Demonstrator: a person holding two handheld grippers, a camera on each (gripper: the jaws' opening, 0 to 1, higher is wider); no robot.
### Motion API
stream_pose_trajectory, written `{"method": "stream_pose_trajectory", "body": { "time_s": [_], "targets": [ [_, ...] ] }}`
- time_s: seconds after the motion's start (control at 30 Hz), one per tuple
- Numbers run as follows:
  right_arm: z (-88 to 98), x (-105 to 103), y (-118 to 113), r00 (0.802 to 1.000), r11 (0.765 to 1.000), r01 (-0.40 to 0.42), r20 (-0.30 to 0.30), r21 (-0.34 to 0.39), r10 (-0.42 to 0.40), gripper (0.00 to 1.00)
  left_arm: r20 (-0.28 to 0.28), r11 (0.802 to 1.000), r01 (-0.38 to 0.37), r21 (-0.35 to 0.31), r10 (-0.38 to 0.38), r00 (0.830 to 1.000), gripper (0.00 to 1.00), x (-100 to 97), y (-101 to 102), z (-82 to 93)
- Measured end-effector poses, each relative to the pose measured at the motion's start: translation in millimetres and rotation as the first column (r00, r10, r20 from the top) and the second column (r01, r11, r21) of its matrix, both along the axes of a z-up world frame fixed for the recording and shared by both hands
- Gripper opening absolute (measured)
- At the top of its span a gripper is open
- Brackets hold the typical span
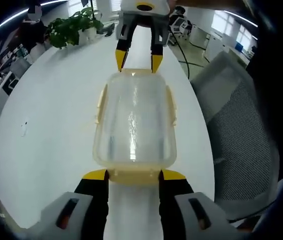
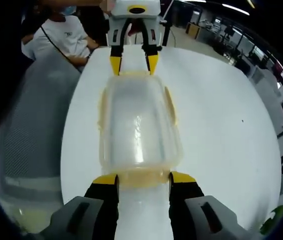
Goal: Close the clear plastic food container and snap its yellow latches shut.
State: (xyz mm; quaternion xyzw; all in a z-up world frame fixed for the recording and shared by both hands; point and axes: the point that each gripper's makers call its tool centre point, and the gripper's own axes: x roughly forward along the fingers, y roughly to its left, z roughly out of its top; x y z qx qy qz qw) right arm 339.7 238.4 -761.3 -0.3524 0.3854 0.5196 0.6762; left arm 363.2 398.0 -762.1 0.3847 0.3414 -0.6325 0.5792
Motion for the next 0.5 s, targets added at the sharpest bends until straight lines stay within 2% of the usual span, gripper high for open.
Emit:
{"method": "stream_pose_trajectory", "body": {
  "time_s": [0.5],
  "targets": [
    [-3.5,-4,-24,1.000,1.000,0.012,-0.006,-0.014,-0.012,0.38,-0.006,1.000,0.008,-0.009,-0.008,1.000,0.37,-3.3,-24,-2.5]
  ]
}}
